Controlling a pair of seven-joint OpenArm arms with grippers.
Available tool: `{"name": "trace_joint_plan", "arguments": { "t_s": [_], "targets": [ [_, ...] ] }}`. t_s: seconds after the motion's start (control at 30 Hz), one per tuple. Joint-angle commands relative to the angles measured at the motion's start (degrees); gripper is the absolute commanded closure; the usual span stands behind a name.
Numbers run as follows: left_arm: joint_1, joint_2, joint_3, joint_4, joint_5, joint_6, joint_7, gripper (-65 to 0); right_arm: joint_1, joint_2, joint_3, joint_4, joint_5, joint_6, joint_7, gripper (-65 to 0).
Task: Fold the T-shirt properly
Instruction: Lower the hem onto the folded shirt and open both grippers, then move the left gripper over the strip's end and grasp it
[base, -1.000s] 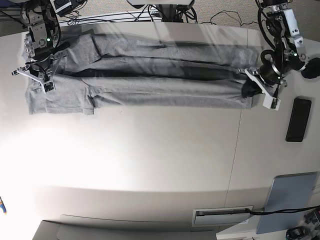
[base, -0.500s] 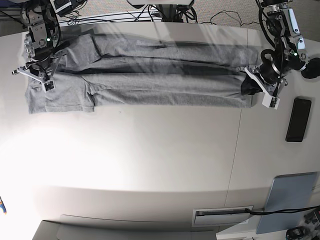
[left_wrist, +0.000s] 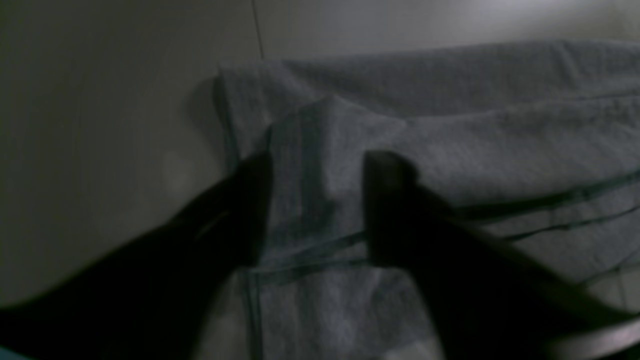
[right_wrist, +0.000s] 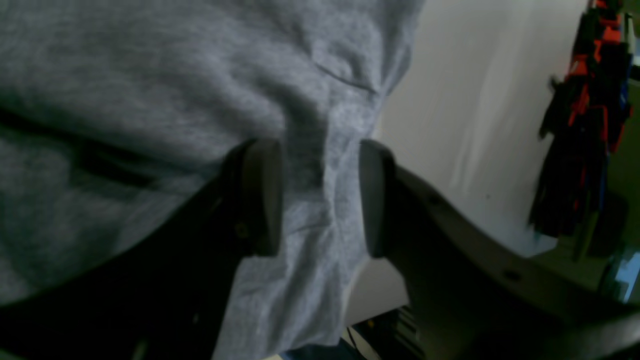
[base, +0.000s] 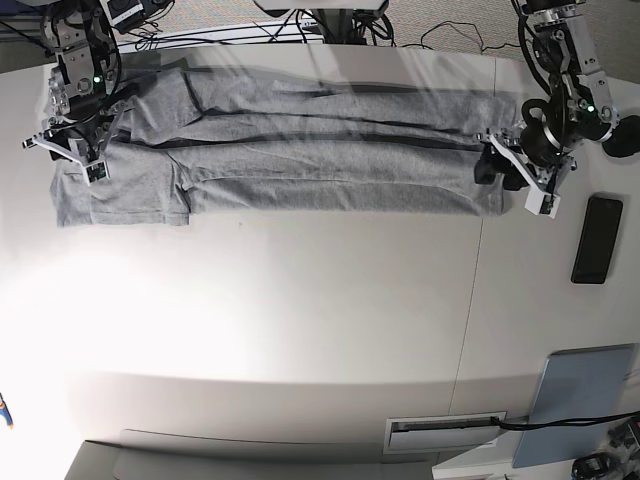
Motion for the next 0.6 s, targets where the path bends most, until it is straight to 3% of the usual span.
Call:
{"name": "trace_joint_plan", "arguments": {
  "t_s": [0.0, 0.17, 0.3, 0.5, 0.57],
  "targets": [
    [-0.4, -0.8, -0.3, 1.0, -0.6, 0.2, -0.8, -37.9, 0.0, 1.0, 0.6, 0.8, -1.9, -1.4, 1.3, -25.0],
    [-0.4, -0.8, -0.3, 1.0, 2.6, 3.3, -2.7, -38.7, 0.0, 1.0, 0.6, 0.8, -2.4, -3.2, 3.8, -25.0],
    [-0.4, -0.8, -0.3, 1.0, 4.3, 3.5, -3.8, -38.7, 0.0, 0.9, 0.6, 0.8, -2.3, -4.3, 6.3, -25.0],
    [-0.4, -0.8, -0.3, -0.1, 4.3, 3.6, -4.3, -38.7, 0.0, 0.9, 0.6, 0.8, 7.2, -4.1, 10.8, -25.0],
    [-0.5, -0.8, -0.3, -0.9, 4.2, 3.5, -4.6, -38.7, 0.0, 0.3, 0.6, 0.8, 9.6, -1.6, 12.2, -25.0]
  ]
}}
